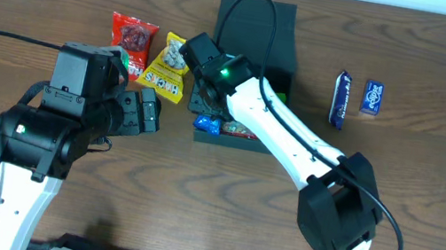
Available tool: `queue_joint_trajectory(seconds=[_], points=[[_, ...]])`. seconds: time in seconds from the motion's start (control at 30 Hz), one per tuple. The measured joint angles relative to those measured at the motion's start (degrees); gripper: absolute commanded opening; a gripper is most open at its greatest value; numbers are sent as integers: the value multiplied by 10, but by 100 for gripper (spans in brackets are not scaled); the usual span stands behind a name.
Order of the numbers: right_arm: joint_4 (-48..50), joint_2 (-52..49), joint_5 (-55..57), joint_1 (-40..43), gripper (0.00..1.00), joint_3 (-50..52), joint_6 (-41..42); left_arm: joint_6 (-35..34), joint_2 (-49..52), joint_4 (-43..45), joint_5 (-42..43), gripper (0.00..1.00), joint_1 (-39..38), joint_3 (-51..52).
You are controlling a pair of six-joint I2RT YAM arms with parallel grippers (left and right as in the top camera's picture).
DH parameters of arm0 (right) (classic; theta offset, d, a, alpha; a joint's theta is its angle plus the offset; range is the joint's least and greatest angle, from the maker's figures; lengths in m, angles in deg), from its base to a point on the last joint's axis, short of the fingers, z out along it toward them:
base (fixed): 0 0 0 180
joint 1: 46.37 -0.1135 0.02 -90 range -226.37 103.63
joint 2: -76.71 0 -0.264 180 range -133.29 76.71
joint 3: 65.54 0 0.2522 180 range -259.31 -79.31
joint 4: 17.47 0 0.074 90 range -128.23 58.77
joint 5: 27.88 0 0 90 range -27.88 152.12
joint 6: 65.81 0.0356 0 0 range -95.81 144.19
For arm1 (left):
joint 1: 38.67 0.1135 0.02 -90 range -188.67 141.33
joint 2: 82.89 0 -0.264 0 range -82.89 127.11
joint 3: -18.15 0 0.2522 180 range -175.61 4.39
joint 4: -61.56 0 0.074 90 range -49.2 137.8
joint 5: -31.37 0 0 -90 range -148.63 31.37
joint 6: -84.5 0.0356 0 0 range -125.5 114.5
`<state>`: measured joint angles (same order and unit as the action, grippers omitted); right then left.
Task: Pack container
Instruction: 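Lift the Oreo pack and lower it into the box's left side, then grasp the yellow Hacks bag with the left gripper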
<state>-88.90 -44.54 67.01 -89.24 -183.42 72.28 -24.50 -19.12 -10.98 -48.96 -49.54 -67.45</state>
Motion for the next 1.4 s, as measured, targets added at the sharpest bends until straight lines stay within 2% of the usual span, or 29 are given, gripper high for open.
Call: queue_joint_trajectory(seconds=[0.03, 0.13, 0.4, 0.5, 0.7, 0.9, 1.17, 1.4], points=[[-2, 0, 5, 0, 63, 0, 2, 0, 0, 0, 0, 95, 0, 0], [-2, 0, 11, 0, 69, 0, -6, 0, 0, -1, 0, 95, 0, 0], [-12, 1, 14, 10, 71, 0, -38, 0, 0, -2, 0, 95, 0, 0], [-20, 10, 14, 28, 76, 0, -62, 0, 0, -2, 0, 95, 0, 0], [-47, 82, 13, 96, 77, 0, -94, 0, 0, -3, 0, 95, 0, 0], [-70, 174, 21, 223, 77, -4, -127, 16, 0, 4, -6, 95, 0, 0], [-98, 170, 23, 315, 77, -4, -158, 45, 19, 71, -40, 95, 0, 0], [-98, 170, 22, 343, 77, -4, -183, 59, 132, 167, -56, 95, 0, 0]])
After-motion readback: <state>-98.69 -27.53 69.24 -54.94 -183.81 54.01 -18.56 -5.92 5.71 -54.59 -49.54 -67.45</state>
